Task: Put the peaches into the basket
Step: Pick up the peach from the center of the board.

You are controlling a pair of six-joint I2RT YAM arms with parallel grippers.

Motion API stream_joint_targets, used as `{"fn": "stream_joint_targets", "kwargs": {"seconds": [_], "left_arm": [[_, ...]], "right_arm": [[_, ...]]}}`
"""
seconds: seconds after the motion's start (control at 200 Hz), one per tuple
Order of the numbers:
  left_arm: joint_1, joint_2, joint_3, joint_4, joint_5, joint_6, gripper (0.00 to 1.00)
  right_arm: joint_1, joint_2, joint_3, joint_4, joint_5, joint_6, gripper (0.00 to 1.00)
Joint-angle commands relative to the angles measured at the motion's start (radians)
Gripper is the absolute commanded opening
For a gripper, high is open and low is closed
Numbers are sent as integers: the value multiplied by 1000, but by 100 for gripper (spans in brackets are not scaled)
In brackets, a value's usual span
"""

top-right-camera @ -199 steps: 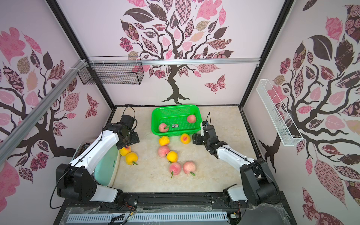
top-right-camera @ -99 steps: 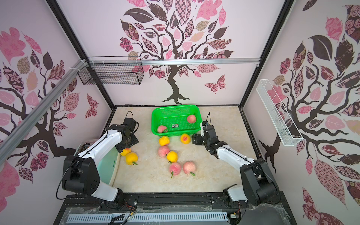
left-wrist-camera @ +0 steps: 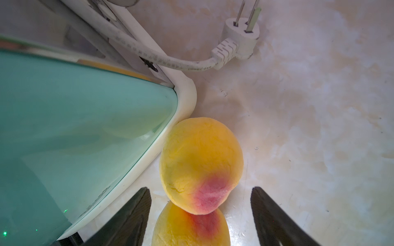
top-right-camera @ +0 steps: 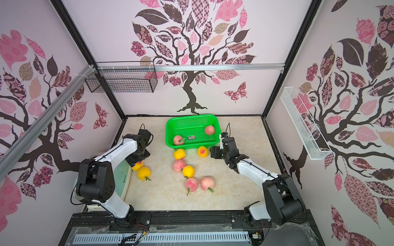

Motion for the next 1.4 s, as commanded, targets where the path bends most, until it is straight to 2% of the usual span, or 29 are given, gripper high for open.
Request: {"fn": "stream_joint_targets", "kwargs": {"seconds": [0.0,0.33,1.396], "left_arm": [[3,18,16,-2,0,-5,78],[4,43,13,-44,-77,-14,79],[5,136,-2,32,23,8,81]], "right_arm": [[6,-9,25,0,-1,9,78],[6,-6,25,3,-4,10,78],[6,-7,23,4,2,11,78]]}}
